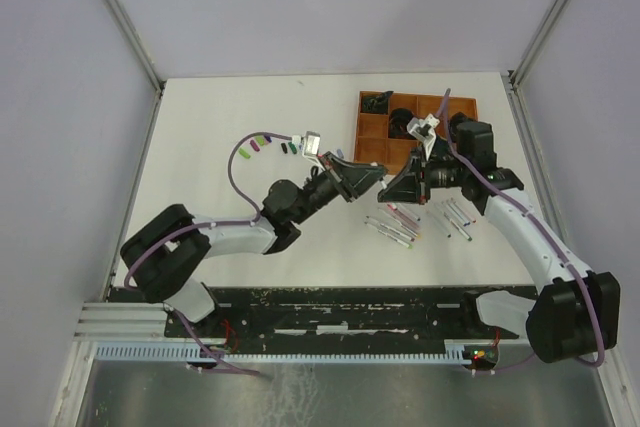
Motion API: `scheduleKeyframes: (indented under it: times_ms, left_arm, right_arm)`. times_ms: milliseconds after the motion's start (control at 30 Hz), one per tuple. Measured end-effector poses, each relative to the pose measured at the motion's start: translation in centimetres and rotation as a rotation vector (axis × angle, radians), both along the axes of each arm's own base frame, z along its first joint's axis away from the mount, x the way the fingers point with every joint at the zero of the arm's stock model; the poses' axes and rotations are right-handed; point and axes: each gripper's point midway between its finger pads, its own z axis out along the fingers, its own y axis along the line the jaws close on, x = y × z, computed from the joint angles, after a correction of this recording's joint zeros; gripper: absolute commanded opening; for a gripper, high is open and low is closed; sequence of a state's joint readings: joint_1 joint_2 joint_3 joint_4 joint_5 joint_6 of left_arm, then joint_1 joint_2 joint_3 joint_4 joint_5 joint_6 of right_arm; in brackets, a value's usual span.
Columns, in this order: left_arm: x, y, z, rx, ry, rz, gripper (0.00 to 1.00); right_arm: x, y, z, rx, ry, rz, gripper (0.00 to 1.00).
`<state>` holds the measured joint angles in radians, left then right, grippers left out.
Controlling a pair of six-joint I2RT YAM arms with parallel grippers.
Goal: Open the pen caps
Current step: Open the pen cap from the pen.
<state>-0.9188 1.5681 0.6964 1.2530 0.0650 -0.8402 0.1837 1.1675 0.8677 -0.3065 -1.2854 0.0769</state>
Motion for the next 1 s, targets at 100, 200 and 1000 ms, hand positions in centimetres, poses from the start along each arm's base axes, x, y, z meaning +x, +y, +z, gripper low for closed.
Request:
scheduleKeyframes:
  times_ms: [100,200,1000]
  left_arm:
    - [1.7,1.5,0.6,-0.050,0.047,0.010,0.03]
    - [8.5,8.6,4.2,-0.164,0.045,0.285,0.03]
    - [7.7,22.9,-5.9,0.287,0.430,0.707,0.03]
  right_arm:
    - [1.0,0.5,0.1,-0.023,-0.027,0.001,0.02]
    - [0.2,0.3,-0.6,-0.041,0.021,0.010,0.02]
    - [0.8,-2.8,-1.7,-0.267,-0.146,-0.081,0.03]
